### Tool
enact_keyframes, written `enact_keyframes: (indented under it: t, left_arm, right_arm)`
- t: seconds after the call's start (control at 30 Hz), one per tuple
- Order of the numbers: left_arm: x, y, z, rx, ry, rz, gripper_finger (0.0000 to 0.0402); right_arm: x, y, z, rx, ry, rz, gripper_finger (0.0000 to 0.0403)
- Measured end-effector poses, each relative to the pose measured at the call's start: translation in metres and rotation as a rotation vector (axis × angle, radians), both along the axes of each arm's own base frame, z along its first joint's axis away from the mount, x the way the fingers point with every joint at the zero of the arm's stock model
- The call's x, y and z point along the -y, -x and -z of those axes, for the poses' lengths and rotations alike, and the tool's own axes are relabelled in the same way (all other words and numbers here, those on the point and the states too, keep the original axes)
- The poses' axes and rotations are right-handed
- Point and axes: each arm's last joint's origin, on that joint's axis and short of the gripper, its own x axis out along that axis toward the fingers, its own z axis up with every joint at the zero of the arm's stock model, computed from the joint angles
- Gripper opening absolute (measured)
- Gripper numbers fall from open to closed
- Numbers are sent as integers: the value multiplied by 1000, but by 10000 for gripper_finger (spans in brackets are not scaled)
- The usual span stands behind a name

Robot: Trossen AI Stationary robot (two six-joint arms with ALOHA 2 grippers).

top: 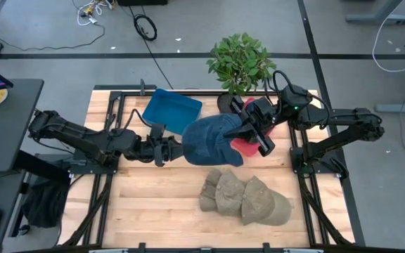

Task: Pick & Place hat
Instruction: Put the blue cap into the red bin

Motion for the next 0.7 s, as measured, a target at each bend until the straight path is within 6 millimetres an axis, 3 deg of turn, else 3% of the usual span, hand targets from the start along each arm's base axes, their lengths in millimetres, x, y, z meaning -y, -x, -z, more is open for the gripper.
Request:
enact_keyframes:
  t: [0.17,0.43,0.7]
  left_arm:
    - [0,0,-2,14,-32,-14,12]
    - [4,2,-2,20,-135,-20,12]
    - [6,5,-14,136,-269,-65,12]
  right_arm:
    - [0,0,-1,-62,-128,-30,50]
    - [1,5,-3,-158,-280,-143,163]
    - [4,8,-2,-253,-350,-243,244]
